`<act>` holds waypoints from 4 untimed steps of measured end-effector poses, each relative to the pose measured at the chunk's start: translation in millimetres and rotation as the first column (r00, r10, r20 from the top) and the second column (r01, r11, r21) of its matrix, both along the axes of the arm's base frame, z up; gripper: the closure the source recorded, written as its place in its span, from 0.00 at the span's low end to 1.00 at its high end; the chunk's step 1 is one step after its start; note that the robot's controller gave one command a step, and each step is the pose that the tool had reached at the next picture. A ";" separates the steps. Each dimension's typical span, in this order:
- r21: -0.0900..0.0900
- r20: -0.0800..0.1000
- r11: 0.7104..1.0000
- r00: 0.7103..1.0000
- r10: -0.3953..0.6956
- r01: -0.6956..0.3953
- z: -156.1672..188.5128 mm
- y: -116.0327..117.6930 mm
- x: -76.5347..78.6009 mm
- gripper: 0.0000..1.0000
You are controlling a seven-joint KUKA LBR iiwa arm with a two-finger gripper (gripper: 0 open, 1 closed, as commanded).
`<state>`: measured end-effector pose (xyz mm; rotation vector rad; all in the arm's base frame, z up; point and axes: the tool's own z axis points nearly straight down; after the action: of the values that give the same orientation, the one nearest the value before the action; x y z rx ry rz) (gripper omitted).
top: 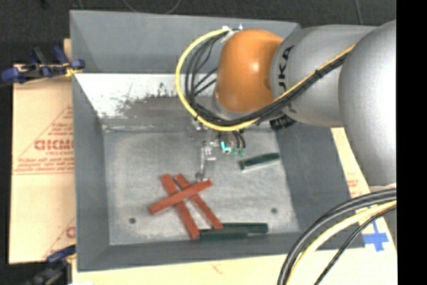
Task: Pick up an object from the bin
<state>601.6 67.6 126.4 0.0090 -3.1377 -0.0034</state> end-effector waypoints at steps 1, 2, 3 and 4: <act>-0.004 0.008 0.968 0.968 0.252 -0.252 -53.8 40.3 -57.6 0.00; -0.002 0.021 0.969 0.969 0.248 -0.248 -52.2 41.3 -54.8 1.00; -0.003 0.015 0.953 0.952 0.304 -0.304 -53.4 12.2 -105.0 1.00; -0.002 0.013 0.953 0.953 0.302 -0.302 -53.7 13.0 -104.4 1.00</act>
Offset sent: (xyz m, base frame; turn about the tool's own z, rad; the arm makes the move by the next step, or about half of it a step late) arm -0.0596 0.0415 -0.0564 -0.2557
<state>497.2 80.6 72.7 0.4907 -3.1119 -0.0024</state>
